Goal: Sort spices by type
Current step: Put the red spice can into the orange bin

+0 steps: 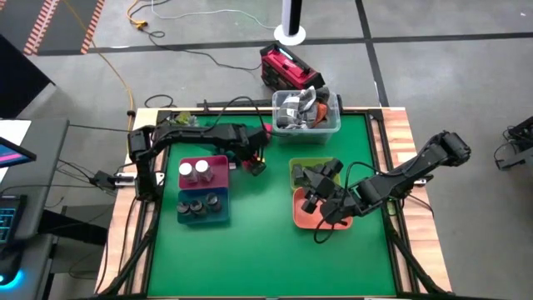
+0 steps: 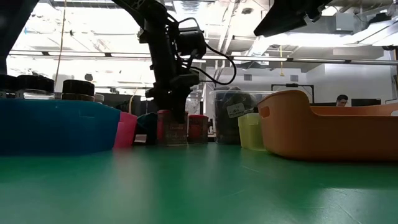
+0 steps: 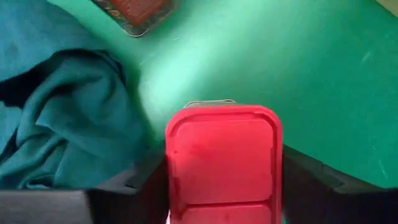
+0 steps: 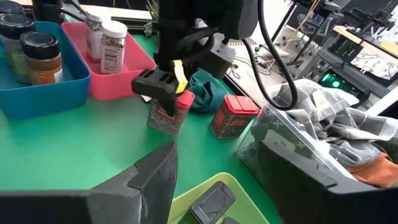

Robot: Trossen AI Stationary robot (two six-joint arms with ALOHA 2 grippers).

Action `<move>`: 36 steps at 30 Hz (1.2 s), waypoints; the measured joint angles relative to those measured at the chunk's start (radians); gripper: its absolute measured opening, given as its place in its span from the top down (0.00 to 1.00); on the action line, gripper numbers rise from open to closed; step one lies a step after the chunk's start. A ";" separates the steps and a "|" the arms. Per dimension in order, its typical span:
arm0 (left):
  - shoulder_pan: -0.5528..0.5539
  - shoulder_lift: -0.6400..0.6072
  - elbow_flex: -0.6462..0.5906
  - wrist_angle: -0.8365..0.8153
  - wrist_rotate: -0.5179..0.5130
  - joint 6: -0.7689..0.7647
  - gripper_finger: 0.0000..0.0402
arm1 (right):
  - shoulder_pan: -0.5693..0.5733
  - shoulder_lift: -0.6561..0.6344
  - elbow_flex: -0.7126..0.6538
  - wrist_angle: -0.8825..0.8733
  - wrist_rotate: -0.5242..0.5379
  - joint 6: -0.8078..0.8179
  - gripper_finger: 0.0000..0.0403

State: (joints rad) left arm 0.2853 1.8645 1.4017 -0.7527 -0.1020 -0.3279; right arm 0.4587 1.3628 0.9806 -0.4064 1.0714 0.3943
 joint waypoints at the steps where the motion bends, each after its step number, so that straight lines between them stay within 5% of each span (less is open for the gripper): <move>1: -0.001 0.000 0.000 -0.003 0.005 0.013 0.46 | 0.002 0.000 0.000 -0.002 0.000 0.000 0.37; 11: -0.034 -0.025 0.133 -0.215 0.165 0.171 0.48 | 0.109 0.000 0.000 -0.090 0.000 0.058 0.37; 19: -0.225 -0.061 0.222 -0.270 0.206 0.350 0.47 | 0.142 0.000 0.000 -0.088 -0.047 0.076 0.37; 28: -0.409 -0.065 0.272 -0.094 0.135 0.362 0.46 | 0.182 -0.005 0.001 -0.211 -0.047 0.175 0.37; 36: -0.448 -0.050 0.282 0.223 0.152 0.364 0.46 | 0.207 -0.013 0.001 -0.635 -0.042 0.624 0.37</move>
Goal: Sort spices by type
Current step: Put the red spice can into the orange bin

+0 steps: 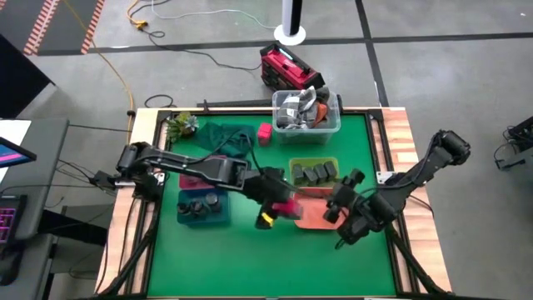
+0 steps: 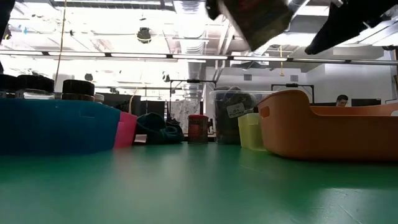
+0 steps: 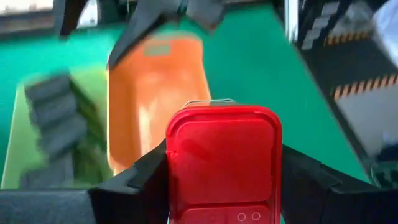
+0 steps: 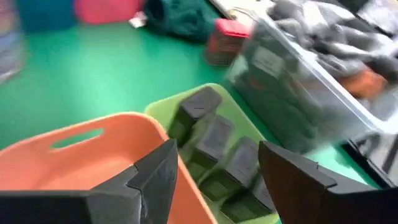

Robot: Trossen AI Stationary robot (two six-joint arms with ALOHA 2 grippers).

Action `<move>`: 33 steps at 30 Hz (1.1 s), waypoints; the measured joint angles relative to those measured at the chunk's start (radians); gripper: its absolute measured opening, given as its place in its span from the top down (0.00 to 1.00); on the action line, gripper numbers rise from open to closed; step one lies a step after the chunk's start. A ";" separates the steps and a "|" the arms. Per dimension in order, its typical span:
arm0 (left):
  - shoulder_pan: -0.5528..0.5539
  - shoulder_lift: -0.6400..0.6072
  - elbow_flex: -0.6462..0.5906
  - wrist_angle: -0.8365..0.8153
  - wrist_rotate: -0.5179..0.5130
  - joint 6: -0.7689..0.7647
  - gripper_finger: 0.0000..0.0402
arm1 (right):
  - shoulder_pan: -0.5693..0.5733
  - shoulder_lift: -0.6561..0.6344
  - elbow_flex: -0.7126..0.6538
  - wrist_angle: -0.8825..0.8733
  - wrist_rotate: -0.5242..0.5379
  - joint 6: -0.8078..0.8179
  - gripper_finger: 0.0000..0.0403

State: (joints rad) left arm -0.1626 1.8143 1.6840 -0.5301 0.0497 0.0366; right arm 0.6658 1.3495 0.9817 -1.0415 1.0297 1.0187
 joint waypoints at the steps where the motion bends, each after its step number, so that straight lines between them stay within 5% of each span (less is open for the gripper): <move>1: 0.005 0.004 0.000 0.032 0.008 0.004 0.46 | 0.010 -0.001 0.000 -0.029 0.017 0.055 0.37; 10: 0.086 0.047 0.013 0.094 0.088 0.009 0.46 | 0.148 -0.004 -0.001 -0.111 0.149 0.216 0.37; 18: 0.104 0.083 0.011 0.080 0.127 0.055 0.45 | 0.150 -0.004 0.000 -0.101 0.134 0.235 0.37; 25: 0.032 0.083 0.011 0.034 0.041 0.267 0.45 | 0.152 -0.004 0.031 0.200 0.059 -0.069 0.37; 33: 0.027 0.082 0.011 0.007 0.028 0.327 0.45 | 0.115 -0.004 0.032 0.564 0.018 -0.438 0.36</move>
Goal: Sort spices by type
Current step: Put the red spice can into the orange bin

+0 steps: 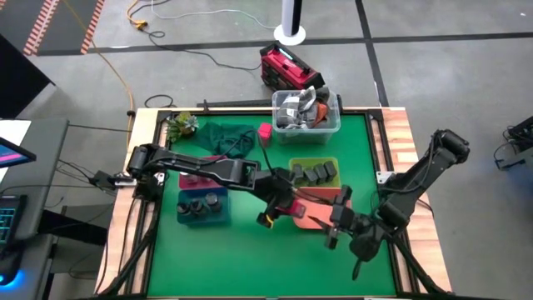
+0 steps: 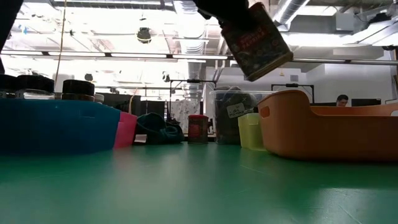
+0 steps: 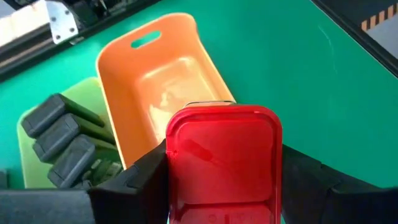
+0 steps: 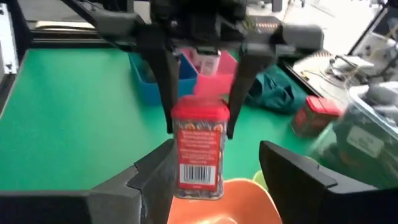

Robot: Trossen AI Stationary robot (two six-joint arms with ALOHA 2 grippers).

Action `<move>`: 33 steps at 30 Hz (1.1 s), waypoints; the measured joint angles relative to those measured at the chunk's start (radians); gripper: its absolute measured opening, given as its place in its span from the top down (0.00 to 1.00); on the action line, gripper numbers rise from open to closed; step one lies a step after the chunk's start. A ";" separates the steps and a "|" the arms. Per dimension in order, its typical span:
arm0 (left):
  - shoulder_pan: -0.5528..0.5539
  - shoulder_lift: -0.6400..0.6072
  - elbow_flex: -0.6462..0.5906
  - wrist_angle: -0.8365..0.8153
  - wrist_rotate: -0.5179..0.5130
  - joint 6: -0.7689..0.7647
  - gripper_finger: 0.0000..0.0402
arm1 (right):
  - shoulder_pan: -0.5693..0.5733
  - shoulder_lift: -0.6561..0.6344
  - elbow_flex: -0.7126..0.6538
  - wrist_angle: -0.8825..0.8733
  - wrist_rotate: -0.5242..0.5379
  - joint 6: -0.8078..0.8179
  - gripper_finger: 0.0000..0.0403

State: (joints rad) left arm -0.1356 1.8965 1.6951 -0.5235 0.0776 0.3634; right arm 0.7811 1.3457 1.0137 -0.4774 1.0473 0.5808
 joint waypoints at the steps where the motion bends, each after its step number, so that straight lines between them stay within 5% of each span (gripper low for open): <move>1: 0.000 0.000 0.000 -0.007 0.000 0.000 0.45 | -0.003 0.000 0.000 0.011 0.000 -0.016 0.36; 22: -0.018 -0.083 0.000 -0.103 -0.051 -0.053 0.45 | -0.079 0.164 -0.003 0.245 0.052 -0.151 0.21; 33: -0.022 -0.083 0.000 -0.126 -0.058 -0.050 0.45 | -0.178 0.234 0.003 0.348 -0.074 -0.248 0.21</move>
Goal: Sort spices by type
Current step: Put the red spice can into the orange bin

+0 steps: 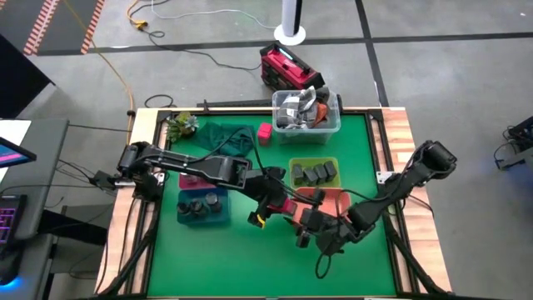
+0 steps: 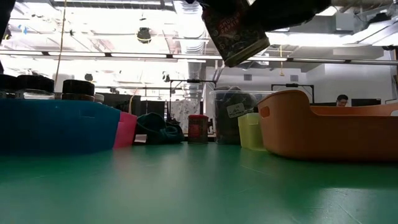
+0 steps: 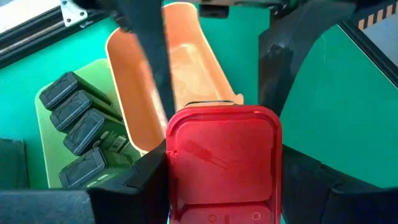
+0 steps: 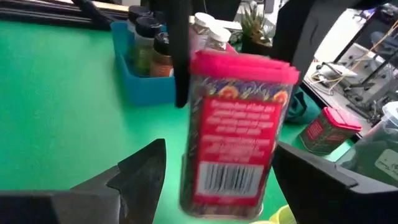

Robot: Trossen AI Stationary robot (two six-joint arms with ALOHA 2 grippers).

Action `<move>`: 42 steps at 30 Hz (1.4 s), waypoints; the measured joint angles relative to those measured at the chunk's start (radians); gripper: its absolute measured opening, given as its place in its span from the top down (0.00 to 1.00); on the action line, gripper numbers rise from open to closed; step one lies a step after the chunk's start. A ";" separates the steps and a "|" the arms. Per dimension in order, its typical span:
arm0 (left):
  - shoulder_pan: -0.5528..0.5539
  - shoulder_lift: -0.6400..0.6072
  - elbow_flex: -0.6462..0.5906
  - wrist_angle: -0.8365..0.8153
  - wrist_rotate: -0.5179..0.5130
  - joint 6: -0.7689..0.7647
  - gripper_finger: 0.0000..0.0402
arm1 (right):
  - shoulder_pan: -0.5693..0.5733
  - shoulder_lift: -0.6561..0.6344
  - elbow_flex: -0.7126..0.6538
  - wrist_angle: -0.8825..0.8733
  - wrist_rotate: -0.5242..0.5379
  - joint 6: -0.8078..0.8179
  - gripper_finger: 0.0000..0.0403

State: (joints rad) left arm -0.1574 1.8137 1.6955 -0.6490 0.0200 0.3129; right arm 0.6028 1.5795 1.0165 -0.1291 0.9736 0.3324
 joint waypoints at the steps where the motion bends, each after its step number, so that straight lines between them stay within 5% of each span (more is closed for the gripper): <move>1: 0.000 0.000 0.000 -0.002 0.000 0.002 0.45 | -0.008 0.000 0.001 0.005 -0.003 -0.001 0.21; 8: 0.000 0.000 0.000 -0.022 -0.004 0.004 0.45 | -0.045 -0.004 0.002 0.014 -0.041 -0.001 0.25; 19: -0.001 0.000 0.000 -0.023 -0.003 -0.006 0.44 | -0.056 -0.004 0.002 0.036 -0.087 0.002 0.49; 30: -0.001 -0.001 0.000 -0.032 -0.015 -0.031 0.26 | -0.056 -0.004 0.002 0.027 -0.088 -0.005 0.46; 42: -0.109 -0.096 0.056 -0.081 -0.376 0.041 0.22 | 0.016 -0.096 0.002 -0.221 -0.081 0.211 0.47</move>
State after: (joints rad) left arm -0.2659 1.7176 1.7519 -0.7305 -0.3561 0.3544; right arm 0.6191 1.4831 1.0187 -0.3503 0.8931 0.5434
